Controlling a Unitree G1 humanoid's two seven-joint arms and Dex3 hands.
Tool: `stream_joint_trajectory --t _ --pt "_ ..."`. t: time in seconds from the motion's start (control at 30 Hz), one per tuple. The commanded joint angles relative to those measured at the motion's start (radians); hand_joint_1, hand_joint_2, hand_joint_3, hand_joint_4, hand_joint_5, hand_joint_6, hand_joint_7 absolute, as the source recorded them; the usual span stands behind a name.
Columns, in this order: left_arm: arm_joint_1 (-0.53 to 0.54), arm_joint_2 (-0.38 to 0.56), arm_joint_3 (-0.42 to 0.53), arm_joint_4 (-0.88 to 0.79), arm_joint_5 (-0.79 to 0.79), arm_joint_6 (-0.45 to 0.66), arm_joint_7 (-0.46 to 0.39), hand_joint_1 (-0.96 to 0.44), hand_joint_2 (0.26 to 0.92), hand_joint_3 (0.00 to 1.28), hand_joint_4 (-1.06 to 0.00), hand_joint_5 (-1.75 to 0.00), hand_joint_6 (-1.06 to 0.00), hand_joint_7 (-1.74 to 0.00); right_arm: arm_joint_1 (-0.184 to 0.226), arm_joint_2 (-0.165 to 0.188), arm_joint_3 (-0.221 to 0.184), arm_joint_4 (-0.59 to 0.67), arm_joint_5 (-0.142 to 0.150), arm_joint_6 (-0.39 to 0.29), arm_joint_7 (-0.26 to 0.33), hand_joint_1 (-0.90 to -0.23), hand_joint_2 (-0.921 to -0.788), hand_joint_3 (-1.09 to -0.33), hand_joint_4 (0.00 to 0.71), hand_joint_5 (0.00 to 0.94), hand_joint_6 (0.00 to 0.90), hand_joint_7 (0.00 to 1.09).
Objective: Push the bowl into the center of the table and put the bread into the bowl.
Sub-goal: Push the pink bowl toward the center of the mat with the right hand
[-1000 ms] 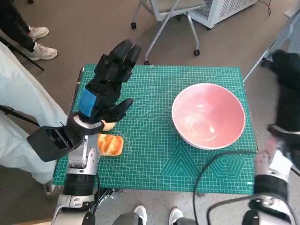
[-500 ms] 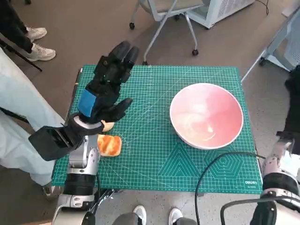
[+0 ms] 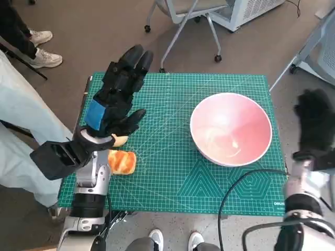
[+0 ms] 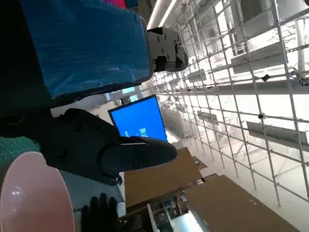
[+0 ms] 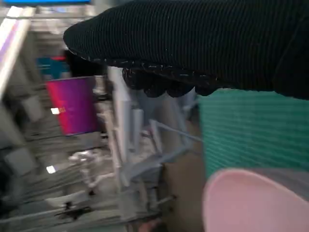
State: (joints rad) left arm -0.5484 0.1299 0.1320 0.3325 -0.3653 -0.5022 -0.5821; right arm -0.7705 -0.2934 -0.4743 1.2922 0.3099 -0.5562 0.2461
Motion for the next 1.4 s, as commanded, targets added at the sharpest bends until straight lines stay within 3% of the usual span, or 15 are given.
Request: stream_joint_trajectory --t 0.03,0.2,0.3,0.57,1.4 --pt "-0.001 0.017 0.011 -0.018 -0.012 0.001 -0.008 -0.61 0.921 0.44 -0.10 -0.01 0.00 -0.39 -0.014 0.054 -0.005 0.018 0.004 0.059 -0.001 -0.537 -0.921 -0.915 0.081 0.011 0.141 0.18" --pt "0.003 0.028 0.017 -0.026 -0.019 0.008 -0.012 -0.61 0.921 0.44 -0.10 -0.01 0.00 -0.39 -0.033 0.101 -0.014 0.020 0.014 0.086 0.005 -0.532 -0.921 -0.932 0.076 0.006 0.139 0.17" --pt "0.010 0.035 0.021 -0.036 -0.026 0.015 -0.013 -0.61 0.921 0.44 -0.10 -0.01 0.00 -0.39 -0.045 0.124 -0.021 0.023 0.017 0.102 0.006 -0.581 -0.921 -0.896 0.086 0.010 0.147 0.18" --pt "0.049 0.056 0.040 -0.074 -0.044 0.040 -0.014 -0.61 0.921 0.43 -0.09 -0.01 0.00 -0.39 -0.084 0.177 -0.042 0.032 0.030 0.169 0.021 -0.576 -0.921 -0.868 0.093 0.009 0.160 0.19" --pt "0.121 0.093 0.076 -0.117 -0.007 -0.004 0.036 -0.63 0.921 0.41 -0.10 0.00 0.00 -0.31 -0.152 0.262 -0.062 0.039 0.034 0.232 0.047 -0.588 -0.921 -0.806 0.110 0.004 0.191 0.17"
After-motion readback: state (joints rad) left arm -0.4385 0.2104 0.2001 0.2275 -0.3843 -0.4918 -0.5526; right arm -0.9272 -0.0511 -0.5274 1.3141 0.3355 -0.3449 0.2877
